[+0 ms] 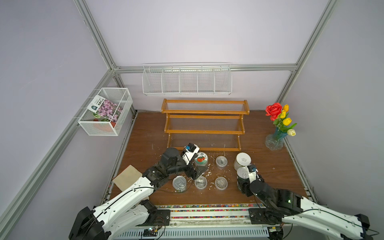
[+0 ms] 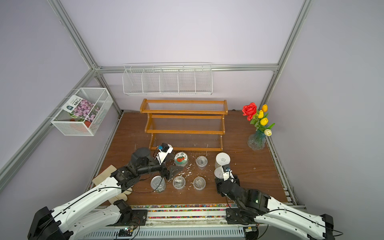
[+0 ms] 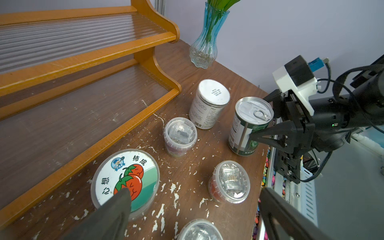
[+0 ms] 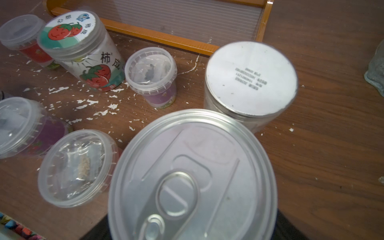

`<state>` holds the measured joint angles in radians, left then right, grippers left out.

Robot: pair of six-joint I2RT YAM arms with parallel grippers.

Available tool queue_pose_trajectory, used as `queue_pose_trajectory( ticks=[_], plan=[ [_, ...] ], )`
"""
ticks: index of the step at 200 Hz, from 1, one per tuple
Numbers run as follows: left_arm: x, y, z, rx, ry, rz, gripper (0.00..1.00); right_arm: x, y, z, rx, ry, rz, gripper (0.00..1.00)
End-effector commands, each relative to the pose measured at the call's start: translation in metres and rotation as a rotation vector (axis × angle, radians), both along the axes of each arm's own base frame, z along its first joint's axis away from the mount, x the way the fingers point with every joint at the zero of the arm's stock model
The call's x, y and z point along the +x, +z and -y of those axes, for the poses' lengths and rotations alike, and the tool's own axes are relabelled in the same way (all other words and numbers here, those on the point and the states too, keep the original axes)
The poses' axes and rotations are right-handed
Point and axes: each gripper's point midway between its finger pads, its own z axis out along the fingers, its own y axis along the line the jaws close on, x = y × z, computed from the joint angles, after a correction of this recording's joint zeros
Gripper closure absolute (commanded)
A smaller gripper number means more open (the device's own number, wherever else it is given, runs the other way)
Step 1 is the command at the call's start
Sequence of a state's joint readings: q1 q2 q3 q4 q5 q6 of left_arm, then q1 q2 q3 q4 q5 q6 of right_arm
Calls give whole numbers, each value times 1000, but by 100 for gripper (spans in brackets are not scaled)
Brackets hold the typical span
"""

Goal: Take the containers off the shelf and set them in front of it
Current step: Place the container at the center of the board.

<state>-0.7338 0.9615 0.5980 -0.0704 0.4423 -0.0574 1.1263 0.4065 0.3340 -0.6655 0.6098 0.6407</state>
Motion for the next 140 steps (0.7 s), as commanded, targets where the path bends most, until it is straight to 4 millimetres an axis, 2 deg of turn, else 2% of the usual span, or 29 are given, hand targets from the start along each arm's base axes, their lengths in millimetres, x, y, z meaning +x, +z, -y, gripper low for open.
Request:
queue_pose_trajectory(
  ticks=[1, 18, 53, 66, 86, 118, 133, 140],
  plan=[
    [2, -9, -8, 44, 32, 0, 1, 5, 4, 4, 34, -61, 30, 19],
    [6, -11, -13, 50, 47, -6, 0, 5, 4, 5, 36, -64, 30, 13],
    [10, -8, -21, 52, 78, -4, 0, 5, 10, 4, 29, -52, 32, 7],
    [11, -7, -24, 56, 92, 0, 0, 6, 20, 4, 38, -57, 46, 6],
    [19, -6, -35, 72, 144, 2, 0, 11, 47, 2, 52, -52, 98, 6],
    [45, -4, -76, 106, 354, 6, 1, 24, 104, -3, 37, -38, 227, 4],
    [60, -5, -104, 115, 502, 5, 0, 30, 121, 2, 8, -63, 243, 3],
    [67, -6, -119, 117, 585, 3, 1, 34, 123, 8, -9, -90, 225, 3]
  ],
)
